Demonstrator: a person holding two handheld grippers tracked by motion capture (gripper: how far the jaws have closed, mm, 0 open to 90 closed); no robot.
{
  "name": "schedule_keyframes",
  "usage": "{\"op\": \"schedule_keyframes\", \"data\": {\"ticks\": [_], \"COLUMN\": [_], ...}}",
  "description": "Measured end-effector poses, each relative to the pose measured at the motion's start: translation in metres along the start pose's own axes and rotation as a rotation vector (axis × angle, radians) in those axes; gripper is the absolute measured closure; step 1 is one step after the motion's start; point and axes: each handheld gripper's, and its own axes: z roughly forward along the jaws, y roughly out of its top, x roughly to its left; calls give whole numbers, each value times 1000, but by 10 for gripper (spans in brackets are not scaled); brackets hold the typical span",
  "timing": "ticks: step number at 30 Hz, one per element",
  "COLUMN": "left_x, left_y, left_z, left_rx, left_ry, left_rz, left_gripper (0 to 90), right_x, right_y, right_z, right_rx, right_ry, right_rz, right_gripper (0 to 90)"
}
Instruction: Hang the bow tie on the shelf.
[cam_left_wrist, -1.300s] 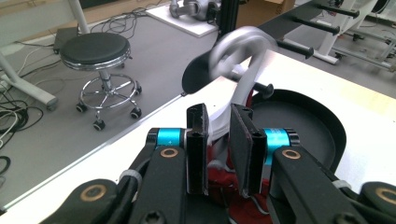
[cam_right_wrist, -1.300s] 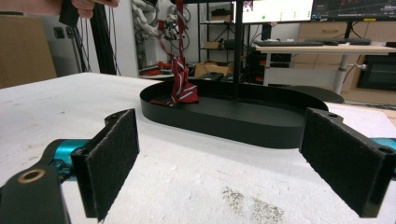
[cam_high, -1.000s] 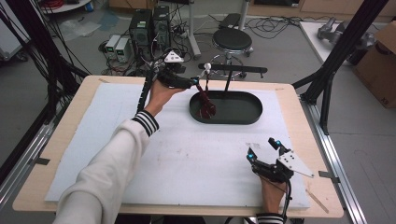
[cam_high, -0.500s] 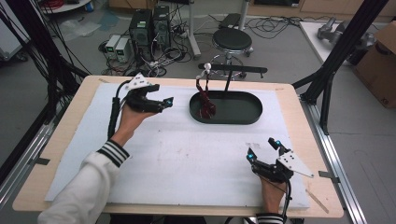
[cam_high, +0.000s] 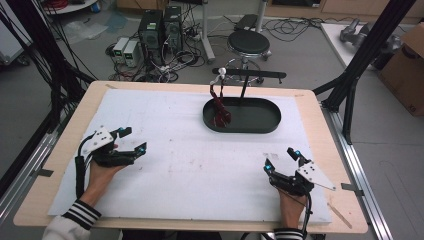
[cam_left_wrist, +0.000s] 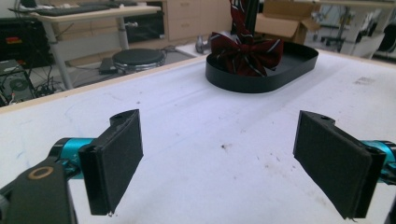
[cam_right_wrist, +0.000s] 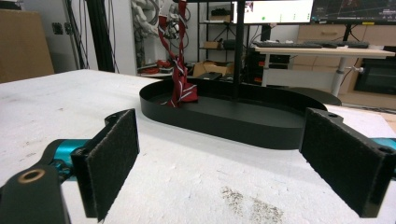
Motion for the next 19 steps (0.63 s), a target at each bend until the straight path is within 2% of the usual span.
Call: {"op": "schedule_keyframes", "data": {"ticks": [5,7,9,19], "left_x": [-4,-5,-5,-6], "left_y": [-18,-25,-27,-28], "left_z": [-17,-21,-24,-25], "left_rx": [-88,-109,-145,-148], "left_ry": [27,35,45,37], "left_rz": [-7,-15,-16,2], "left_gripper": [161,171,181,194], "right_x": [0,0,0,1], "right_y": [0,0,0,0], "right_z": [0,0,0,0], "right_rx": [0,-1,0,2], "right_ry": [-1,-2,-3,-1], "right_rz": [0,0,0,1], "right_gripper": [111,111,111,111]}}
